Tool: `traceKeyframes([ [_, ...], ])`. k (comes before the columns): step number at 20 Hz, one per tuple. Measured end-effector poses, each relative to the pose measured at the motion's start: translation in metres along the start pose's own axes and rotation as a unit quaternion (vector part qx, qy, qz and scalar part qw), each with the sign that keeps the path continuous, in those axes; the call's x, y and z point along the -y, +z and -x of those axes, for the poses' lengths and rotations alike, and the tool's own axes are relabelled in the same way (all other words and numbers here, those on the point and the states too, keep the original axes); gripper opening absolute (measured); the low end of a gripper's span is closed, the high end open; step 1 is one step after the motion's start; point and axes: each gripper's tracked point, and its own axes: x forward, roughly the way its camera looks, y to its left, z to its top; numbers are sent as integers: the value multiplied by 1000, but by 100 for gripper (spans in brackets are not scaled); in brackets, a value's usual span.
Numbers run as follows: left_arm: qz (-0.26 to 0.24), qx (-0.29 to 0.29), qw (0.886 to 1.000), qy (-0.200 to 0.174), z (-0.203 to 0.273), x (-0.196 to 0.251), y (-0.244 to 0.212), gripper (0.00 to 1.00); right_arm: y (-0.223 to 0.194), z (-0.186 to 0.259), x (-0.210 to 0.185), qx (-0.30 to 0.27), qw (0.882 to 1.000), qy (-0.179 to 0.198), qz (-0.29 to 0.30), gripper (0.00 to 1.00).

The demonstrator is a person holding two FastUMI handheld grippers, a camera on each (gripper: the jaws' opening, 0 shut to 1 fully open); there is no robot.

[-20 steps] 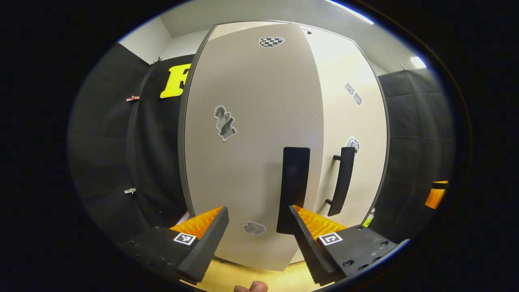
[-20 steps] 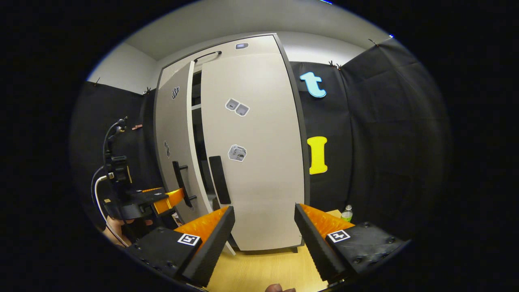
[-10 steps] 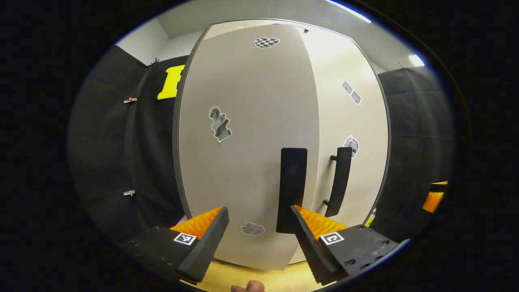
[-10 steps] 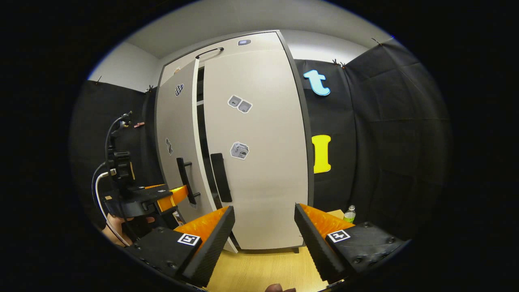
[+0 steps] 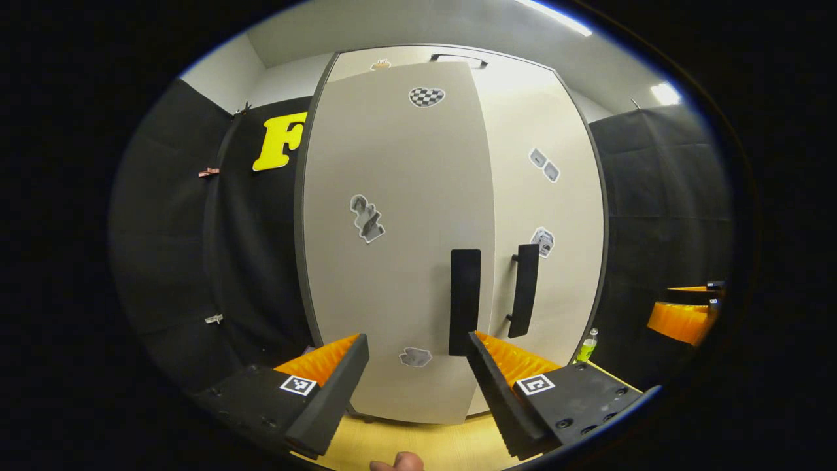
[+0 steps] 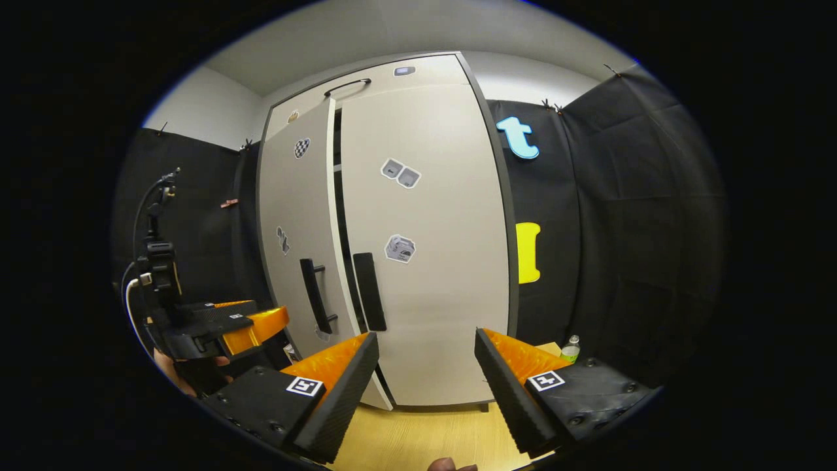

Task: Grab one shoe with the right hand and put it into the shoe cabinet, grab the other shoe with the left hand and put it into the shoe cabinet; then close the right door with the right hand and the left door with the left hand.

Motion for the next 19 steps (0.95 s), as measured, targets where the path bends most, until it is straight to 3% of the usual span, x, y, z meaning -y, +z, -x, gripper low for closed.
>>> traceKeyframes([
  [9, 18, 22, 1000, -11, 63, -6, 26, 95, 5, 8, -24, 11, 1000, -5, 12, 98],
  [19, 20, 19, 1000, -9, 123, -26, 18, 95, 18, 50, -45, 41, 998, -25, 36, 97],
])
